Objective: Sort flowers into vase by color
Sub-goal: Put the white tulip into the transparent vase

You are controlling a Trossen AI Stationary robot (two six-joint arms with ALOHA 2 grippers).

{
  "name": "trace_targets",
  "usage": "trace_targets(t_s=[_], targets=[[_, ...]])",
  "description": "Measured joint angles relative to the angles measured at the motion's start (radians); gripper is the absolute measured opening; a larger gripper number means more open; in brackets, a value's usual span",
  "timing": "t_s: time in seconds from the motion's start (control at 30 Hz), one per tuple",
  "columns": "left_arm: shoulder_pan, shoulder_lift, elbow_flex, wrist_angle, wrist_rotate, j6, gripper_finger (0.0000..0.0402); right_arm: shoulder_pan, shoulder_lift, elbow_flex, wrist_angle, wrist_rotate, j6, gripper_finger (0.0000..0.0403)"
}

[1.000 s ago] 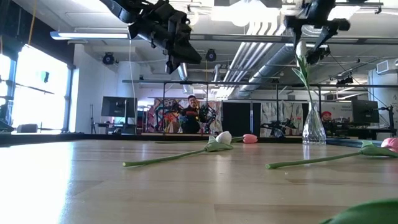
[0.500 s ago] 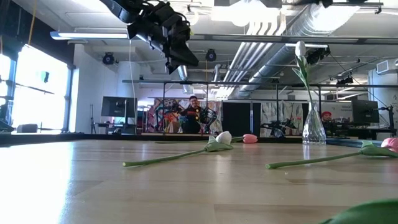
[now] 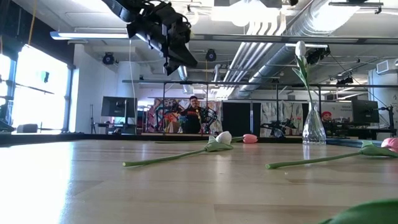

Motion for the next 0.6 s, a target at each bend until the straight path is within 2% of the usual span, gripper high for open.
trace_targets(t_s=[0.17, 0.33, 0.37, 0.47, 0.6], targets=[[-0.096, 0.000, 0.000, -0.030, -0.013, -0.068, 0.0001, 0.109, 0.071, 0.000, -0.088, 0.019, 0.046, 0.0122], [-0.237, 0.005, 0.000, -0.027, -0.203, -0.143, 0.0001, 0.219, 0.094, 0.000, -0.208, 0.074, 0.133, 0.0018], [-0.258, 0.006, 0.000, -0.028, -0.244, -0.176, 0.0001, 0.245, 0.094, 0.000, -0.235, 0.096, 0.152, 0.0010], [-0.304, 0.015, 0.001, -0.019, -0.353, -0.266, 0.0001, 0.314, 0.089, 0.000, -0.329, 0.175, 0.233, 0.0018], [-0.356, 0.026, -0.023, 0.034, -0.464, -0.381, 0.0020, 0.387, 0.101, 0.000, -0.441, 0.189, 0.315, 0.0015]])
